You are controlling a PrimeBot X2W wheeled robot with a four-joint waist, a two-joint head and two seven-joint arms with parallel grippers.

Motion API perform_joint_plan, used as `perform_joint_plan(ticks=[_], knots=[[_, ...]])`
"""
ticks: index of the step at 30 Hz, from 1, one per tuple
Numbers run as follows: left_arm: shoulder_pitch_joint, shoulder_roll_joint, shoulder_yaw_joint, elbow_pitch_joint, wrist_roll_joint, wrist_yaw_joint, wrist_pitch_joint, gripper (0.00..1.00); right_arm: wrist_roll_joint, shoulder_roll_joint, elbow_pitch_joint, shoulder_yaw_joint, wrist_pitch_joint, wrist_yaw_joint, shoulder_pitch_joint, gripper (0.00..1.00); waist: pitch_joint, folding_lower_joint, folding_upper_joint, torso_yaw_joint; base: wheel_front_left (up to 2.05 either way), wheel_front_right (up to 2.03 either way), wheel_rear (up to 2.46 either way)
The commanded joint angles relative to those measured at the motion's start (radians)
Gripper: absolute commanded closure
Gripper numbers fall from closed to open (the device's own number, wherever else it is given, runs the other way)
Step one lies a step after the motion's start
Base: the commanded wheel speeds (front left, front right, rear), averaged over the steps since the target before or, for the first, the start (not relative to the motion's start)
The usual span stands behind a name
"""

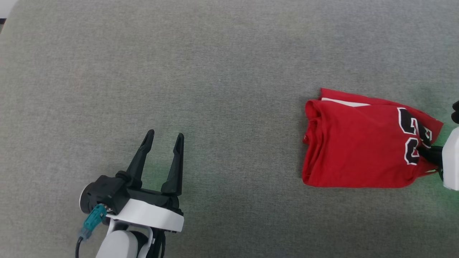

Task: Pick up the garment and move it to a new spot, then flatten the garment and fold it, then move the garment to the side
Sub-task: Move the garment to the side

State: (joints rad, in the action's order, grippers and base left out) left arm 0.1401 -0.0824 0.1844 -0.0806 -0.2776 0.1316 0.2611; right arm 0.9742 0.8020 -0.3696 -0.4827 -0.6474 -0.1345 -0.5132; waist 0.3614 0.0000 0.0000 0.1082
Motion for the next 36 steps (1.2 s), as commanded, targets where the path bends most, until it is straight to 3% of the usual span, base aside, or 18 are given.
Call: perform_joint_plan(ticks=[1, 9, 19, 27, 36], knots=[[0.019, -0.005, 0.002, -0.001, 0.014, -0.002, 0.005, 0.0, 0.001, -0.027, -0.037, -0.033, 0.004, 0.007, 0.035, 1.0, -0.003, 0.0, 0.0, -0.01, 0.0, 0.0, 0.0], [0.075, -0.028, 0.032, 0.018, 0.022, -0.002, 0.005, 0.0, 0.049, 0.058, -0.018, 0.063, 0.117, 0.007, -0.001, 1.0, 0.022, 0.0, 0.0, -0.116, 0.0, 0.0, 0.0], [0.302, -0.071, 0.145, 0.004, 0.028, -0.002, 0.005, 0.0, 0.049, 0.156, -0.077, 0.147, 0.223, 0.004, -0.022, 1.0, 0.119, 0.0, 0.0, -0.249, 0.0, 0.0, 0.0], [0.549, -0.103, 0.197, -0.026, 0.033, -0.002, 0.005, 0.0, 0.006, 0.148, -0.267, 0.212, 0.4, 0.004, -0.168, 1.0, 0.234, 0.0, 0.0, -0.325, 0.0, 0.0, 0.0], [0.74, -0.133, 0.261, -0.052, 0.035, -0.002, 0.005, 0.0, -0.107, 0.112, -0.562, 0.217, 0.586, 0.004, -0.415, 1.0, 0.339, 0.0, 0.0, -0.344, 0.0, 0.0, 0.0]])
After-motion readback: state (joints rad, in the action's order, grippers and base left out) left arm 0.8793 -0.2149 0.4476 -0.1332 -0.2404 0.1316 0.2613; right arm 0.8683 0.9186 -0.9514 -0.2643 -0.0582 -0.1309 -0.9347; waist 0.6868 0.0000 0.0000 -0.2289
